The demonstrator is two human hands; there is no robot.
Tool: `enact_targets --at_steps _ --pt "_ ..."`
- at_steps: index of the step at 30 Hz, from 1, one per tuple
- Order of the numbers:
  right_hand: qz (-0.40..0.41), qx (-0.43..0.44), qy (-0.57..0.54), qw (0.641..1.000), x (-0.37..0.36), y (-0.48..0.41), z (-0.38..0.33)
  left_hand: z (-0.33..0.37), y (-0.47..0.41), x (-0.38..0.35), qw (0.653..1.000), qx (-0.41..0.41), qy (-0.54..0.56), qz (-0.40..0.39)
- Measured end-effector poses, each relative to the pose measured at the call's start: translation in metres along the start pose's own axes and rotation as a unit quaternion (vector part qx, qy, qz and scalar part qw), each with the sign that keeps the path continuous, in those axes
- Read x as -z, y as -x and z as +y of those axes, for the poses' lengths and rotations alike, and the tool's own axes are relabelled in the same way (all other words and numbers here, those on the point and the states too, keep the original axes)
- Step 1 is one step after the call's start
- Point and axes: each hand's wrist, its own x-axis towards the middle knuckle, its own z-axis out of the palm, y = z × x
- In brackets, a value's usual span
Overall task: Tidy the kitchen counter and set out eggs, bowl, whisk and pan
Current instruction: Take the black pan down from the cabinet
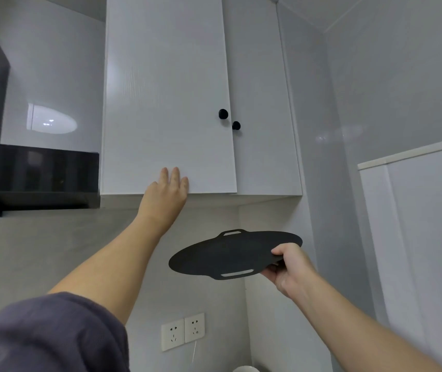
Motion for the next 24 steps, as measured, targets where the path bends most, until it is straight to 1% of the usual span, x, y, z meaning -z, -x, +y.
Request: enact_targets --at_steps 14,16,18,20,22,24 --pt "-0.034 -0.047 -0.001 0.998 -0.005 -0.026 0.022 0.006 -0.004 -0.028 0.996 0.013 -0.082 -0.019" --pt "-0.036 -0.053 -0.002 0.998 -0.004 -0.027 0.027 0.007 -0.004 -0.023 0.995 0.019 -0.096 -0.017" --pt "-0.038 -0.06 -0.005 0.997 -0.003 -0.029 0.033 0.009 -0.003 -0.026 0.998 0.014 -0.064 -0.02" --pt "-0.04 -0.066 -0.007 0.997 -0.001 -0.031 0.042 0.011 0.006 -0.024 0.998 0.007 -0.017 -0.058" --pt "-0.042 -0.071 -0.009 0.997 0.0 -0.031 0.051 0.013 0.028 -0.022 0.996 0.03 0.064 -0.053" --pt "-0.047 -0.084 -0.008 0.995 -0.001 -0.027 0.064 0.016 0.067 -0.023 0.982 0.064 0.166 -0.059"
